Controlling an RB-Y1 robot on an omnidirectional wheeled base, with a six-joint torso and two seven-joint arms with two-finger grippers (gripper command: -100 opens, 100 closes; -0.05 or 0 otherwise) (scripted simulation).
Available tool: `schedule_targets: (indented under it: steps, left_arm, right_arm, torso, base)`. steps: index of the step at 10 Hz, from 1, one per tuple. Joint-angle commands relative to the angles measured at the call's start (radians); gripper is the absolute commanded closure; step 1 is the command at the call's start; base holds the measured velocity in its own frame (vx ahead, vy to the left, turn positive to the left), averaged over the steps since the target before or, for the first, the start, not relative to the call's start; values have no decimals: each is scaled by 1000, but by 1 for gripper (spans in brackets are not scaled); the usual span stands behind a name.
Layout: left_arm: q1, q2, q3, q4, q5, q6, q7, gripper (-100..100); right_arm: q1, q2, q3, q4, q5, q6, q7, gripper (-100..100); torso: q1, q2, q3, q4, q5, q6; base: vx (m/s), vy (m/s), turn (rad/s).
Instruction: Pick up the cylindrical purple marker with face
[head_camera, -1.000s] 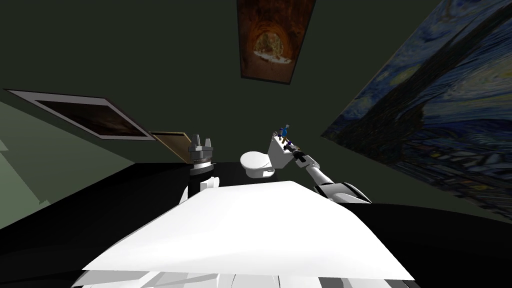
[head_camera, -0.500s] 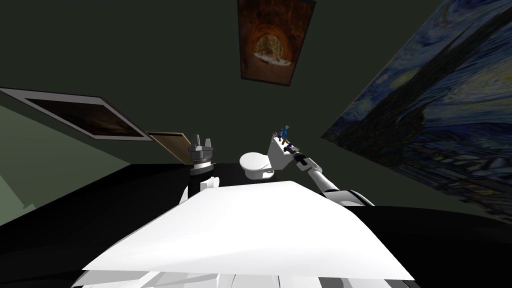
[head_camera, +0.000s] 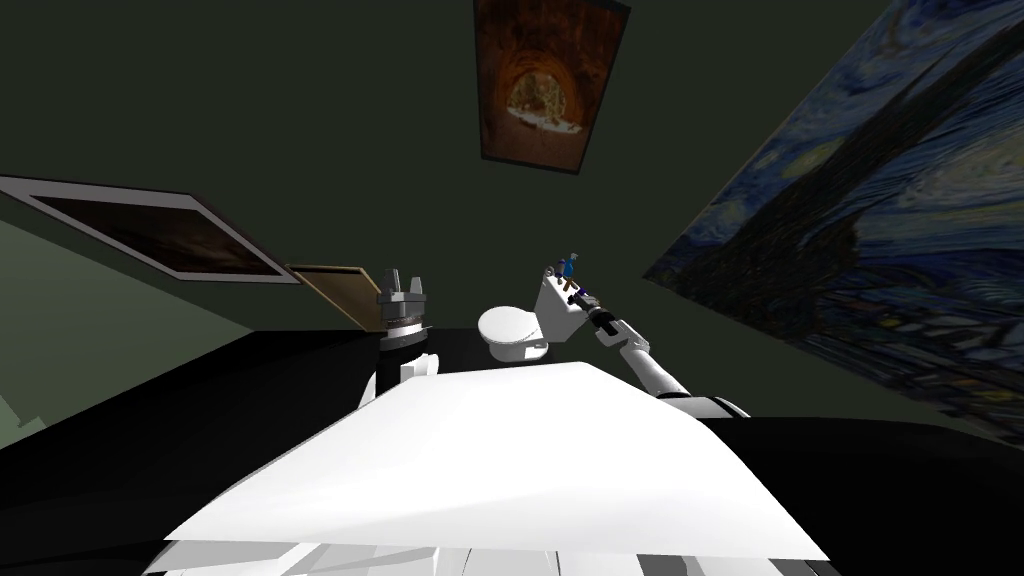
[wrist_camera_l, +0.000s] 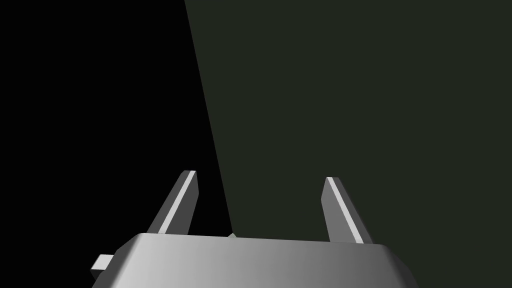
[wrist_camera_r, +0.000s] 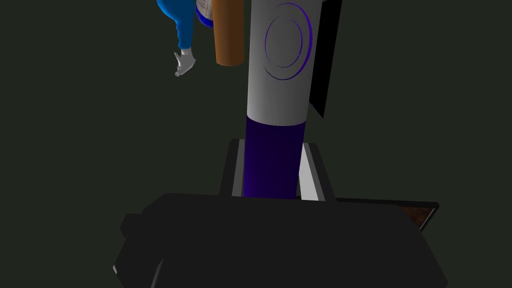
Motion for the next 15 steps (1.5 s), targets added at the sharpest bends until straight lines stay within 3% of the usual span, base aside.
schedule_targets:
  steps: [1,2,3,6,7,8,11,13,14,15]
  left_arm:
    - [0,0,0,0,0,0,0,0]
    - [0,0,0,0,0,0,0,0]
    - [0,0,0,0,0,0,0,0]
    - [0,0,0,0,0,0,0,0]
    - [0,0,0,0,0,0,0,0]
    - [0,0,0,0,0,0,0,0]
    - [0,0,0,0,0,0,0,0]
    - [0,0,0,0,0,0,0,0]
    - [0,0,0,0,0,0,0,0]
    - [0,0,0,0,0,0,0,0]
  right_arm:
    - [38,0,-1,-50,0,3,-3,100]
    - [38,0,-1,-66,0,3,-3,100]
    - [87,11,-47,-110,37,38,-28,100]
    - [162,11,-47,-192,37,38,-28,100]
    - [162,11,-47,-221,37,38,-28,100]
    - [205,22,-93,-244,73,73,-54,100]
    - [287,22,-93,-334,73,73,-54,100]
    - [287,22,-93,-375,73,73,-54,100]
    - [328,33,-139,-400,109,108,-80,100]
    - [352,33,-139,-428,109,108,-80,100]
  torso:
    - [0,0,0,0,0,0]
    - [1,2,1,1,0,0]
    - [2,4,3,1,1,-1]
    - [0,0,0,0,1,0]
    - [2,2,1,1,2,-1]
    - [3,4,3,2,2,-1]
    - [2,1,0,0,2,0]
    - [4,4,2,2,4,-2]
    - [5,4,3,2,4,-2]
    - [3,0,1,1,4,0]
  base:
    - [10,4,4]
    - [-9,5,-2]
    - [76,-15,-10]
    - [63,-14,-10]
    - [-14,0,-5]
    - [78,4,-4]
    - [57,-16,-13]
    - [-7,-3,3]
    - [99,-10,-16]
    - [113,-15,-30]
